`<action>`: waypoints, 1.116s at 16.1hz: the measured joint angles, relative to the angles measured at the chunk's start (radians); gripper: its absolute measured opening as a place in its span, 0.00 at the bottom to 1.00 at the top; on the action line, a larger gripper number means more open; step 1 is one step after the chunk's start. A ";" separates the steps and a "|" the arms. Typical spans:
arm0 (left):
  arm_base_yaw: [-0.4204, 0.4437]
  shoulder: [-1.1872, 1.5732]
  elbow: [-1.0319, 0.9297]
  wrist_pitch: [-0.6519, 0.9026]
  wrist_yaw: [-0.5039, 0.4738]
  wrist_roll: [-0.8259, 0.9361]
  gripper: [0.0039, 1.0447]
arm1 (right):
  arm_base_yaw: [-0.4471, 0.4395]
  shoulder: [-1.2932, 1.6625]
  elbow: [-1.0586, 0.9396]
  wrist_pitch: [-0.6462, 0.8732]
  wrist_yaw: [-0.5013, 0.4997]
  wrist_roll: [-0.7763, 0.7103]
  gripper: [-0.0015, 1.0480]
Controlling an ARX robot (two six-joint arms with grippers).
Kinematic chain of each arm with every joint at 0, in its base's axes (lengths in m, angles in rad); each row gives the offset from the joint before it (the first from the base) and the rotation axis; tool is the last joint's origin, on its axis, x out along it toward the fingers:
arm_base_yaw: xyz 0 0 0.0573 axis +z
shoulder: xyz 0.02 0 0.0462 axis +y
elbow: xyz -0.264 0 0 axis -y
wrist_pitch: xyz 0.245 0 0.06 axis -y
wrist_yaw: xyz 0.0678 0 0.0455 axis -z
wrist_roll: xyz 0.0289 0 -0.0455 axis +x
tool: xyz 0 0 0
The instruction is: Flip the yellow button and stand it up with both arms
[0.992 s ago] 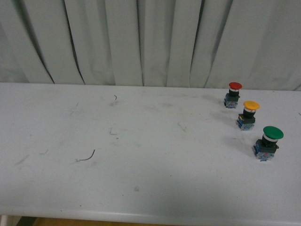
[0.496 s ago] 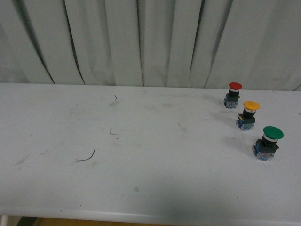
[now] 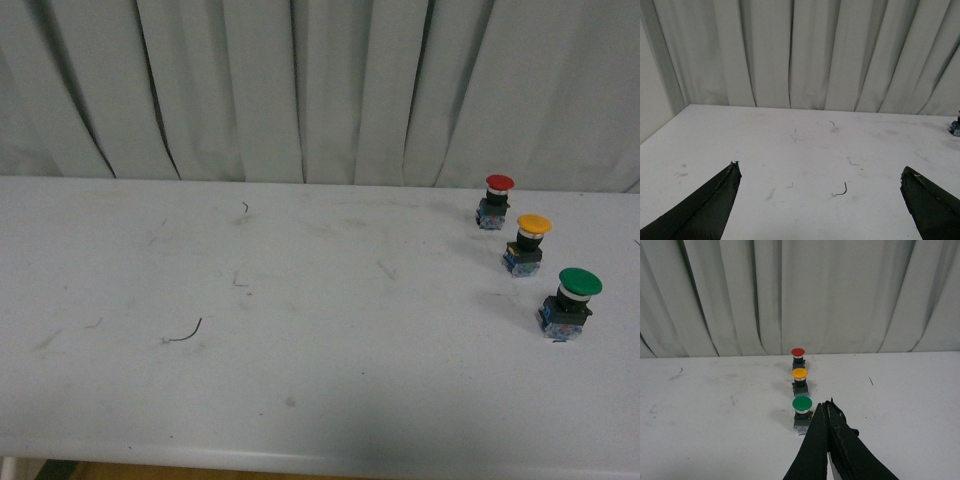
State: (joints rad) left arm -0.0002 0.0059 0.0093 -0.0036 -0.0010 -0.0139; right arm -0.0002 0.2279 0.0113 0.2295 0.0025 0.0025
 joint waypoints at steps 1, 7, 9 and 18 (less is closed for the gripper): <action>0.000 0.000 0.000 0.000 0.000 0.000 0.94 | 0.000 -0.016 0.000 -0.016 0.000 0.000 0.02; 0.000 0.000 0.000 0.000 0.000 0.000 0.94 | 0.000 -0.225 0.003 -0.215 -0.002 0.000 0.02; 0.000 0.000 0.000 0.001 0.000 0.000 0.94 | 0.000 -0.225 0.000 -0.235 -0.002 0.000 0.02; 0.000 0.000 0.000 0.000 0.000 0.000 0.94 | 0.000 -0.225 0.000 -0.233 -0.002 0.000 0.51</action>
State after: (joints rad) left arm -0.0002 0.0059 0.0093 -0.0036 -0.0006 -0.0139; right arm -0.0002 0.0025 0.0116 -0.0036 0.0002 0.0021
